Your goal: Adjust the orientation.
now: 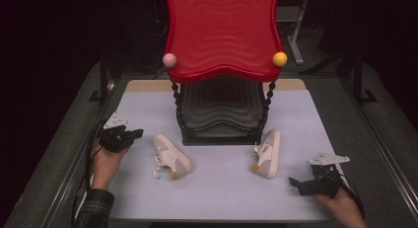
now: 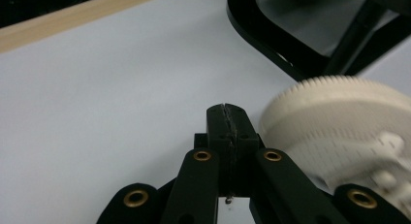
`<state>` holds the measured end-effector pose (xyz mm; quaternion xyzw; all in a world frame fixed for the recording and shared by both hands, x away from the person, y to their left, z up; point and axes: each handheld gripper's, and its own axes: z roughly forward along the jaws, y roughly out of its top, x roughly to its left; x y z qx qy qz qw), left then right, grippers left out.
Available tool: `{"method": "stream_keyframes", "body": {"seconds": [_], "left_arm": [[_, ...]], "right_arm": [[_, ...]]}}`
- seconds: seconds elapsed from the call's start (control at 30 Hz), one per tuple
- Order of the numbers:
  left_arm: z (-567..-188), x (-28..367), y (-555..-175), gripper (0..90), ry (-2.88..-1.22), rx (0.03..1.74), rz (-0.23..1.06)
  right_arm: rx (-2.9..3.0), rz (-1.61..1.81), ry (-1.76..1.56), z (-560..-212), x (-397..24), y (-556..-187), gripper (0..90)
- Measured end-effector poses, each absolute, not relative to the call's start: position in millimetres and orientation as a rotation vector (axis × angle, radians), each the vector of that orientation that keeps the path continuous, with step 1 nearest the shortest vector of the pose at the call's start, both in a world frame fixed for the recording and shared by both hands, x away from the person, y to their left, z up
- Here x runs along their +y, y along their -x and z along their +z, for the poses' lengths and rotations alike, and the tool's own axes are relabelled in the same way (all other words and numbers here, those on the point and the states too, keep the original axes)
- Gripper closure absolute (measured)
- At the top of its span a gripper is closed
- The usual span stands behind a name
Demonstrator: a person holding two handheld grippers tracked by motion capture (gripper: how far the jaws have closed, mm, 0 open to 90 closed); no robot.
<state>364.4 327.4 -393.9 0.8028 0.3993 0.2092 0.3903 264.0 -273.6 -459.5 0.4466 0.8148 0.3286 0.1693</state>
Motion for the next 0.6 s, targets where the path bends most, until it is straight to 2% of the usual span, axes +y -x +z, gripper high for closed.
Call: {"method": "stream_keyframes", "body": {"seconds": [0.6], "left_arm": [[-406,299,-379,90.0,-2.052,0.937,0.465]], "right_arm": [[2.315,0.935,-1.268,-460,-274,-264,0.0]]}}
